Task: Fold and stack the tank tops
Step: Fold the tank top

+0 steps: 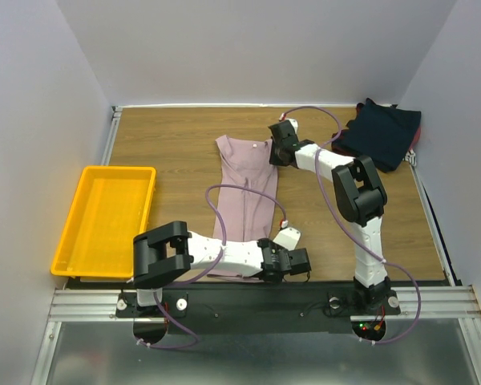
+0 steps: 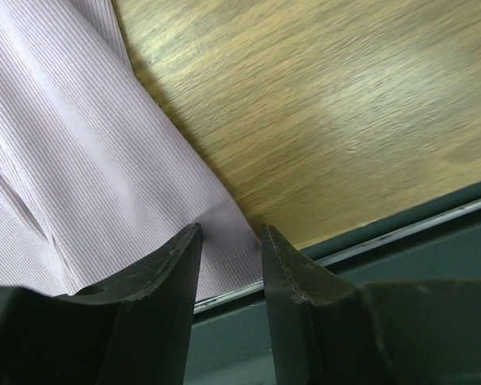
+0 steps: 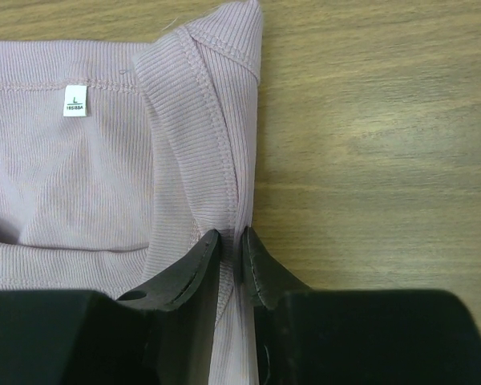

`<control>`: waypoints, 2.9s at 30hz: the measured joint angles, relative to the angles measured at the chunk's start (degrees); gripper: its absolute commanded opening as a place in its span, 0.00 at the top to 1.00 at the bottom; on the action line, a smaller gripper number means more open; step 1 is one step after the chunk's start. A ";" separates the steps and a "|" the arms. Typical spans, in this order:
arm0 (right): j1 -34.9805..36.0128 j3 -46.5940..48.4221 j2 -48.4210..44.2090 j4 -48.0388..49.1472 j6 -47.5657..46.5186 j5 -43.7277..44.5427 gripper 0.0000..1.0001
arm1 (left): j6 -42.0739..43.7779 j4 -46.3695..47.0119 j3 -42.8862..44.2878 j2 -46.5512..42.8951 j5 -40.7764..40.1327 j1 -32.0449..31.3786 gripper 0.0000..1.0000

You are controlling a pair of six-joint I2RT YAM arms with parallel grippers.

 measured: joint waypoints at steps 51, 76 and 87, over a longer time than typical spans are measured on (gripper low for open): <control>-0.98 5.90 2.10 -0.68 -9.84 2.75 0.12 | 2.62 10.29 -3.13 -15.23 3.69 5.99 0.57; 5.53 3.32 -10.34 -1.14 -4.70 -4.98 0.32 | 5.90 19.32 30.27 17.05 21.79 70.40 0.64; 6.62 13.79 -0.09 -1.27 -7.04 -6.36 0.40 | 6.71 16.63 43.89 32.52 27.76 71.69 0.70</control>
